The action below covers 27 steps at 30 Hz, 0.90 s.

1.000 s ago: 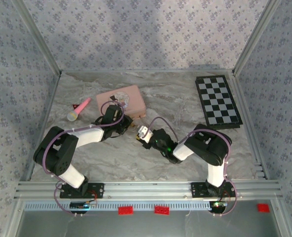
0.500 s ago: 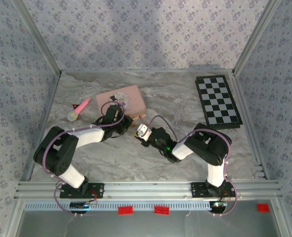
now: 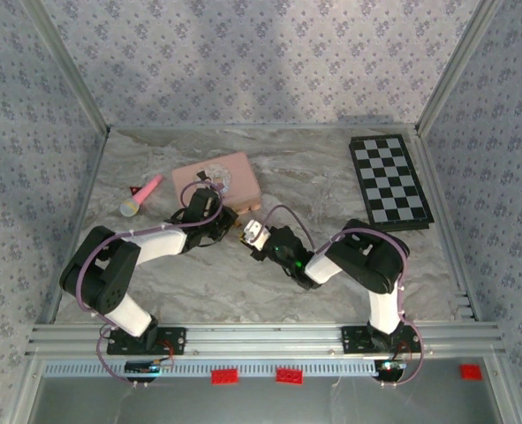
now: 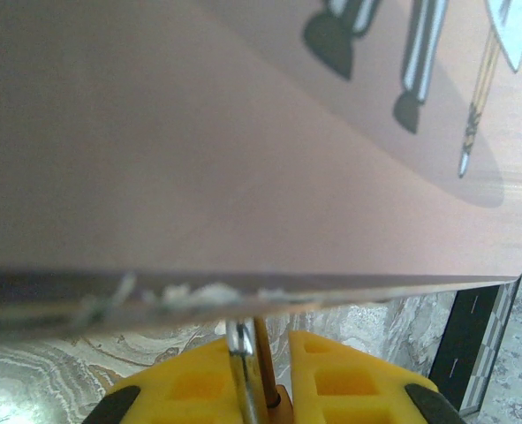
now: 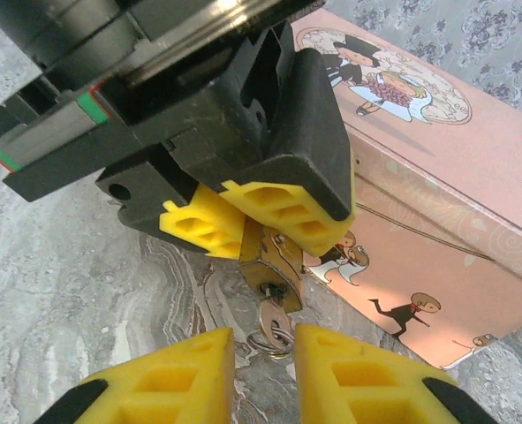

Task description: Unlock a padlock with a key

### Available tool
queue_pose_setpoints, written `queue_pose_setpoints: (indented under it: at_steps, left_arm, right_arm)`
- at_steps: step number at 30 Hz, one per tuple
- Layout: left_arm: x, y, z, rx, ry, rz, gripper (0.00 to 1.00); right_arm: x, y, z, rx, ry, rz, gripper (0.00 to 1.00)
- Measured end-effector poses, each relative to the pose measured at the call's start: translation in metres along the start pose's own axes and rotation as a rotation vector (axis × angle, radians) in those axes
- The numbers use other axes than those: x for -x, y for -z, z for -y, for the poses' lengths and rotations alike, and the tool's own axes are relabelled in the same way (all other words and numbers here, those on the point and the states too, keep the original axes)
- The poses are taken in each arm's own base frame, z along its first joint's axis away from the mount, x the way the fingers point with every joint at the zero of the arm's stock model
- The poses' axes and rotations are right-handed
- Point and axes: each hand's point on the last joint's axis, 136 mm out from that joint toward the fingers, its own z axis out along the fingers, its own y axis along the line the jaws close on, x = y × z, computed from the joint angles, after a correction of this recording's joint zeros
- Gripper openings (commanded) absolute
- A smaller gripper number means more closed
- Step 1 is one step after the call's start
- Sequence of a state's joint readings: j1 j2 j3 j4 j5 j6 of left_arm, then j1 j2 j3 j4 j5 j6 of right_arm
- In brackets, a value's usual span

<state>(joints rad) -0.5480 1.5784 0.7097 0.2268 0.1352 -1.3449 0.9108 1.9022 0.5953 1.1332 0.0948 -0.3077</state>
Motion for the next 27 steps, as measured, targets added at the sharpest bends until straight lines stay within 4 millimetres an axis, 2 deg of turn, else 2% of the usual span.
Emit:
queue_pose_setpoints:
  at_steps: [11, 27]
  left_arm:
    - [-0.002, 0.000, 0.000, 0.002, 0.003, 0.004, 0.00]
    - [-0.004, -0.001, 0.000, 0.003, 0.004, 0.007, 0.00]
  right_arm:
    - [0.005, -0.005, 0.003, -0.007, -0.010, 0.013, 0.20]
    - [-0.005, -0.007, 0.004, -0.009, -0.057, -0.011, 0.16]
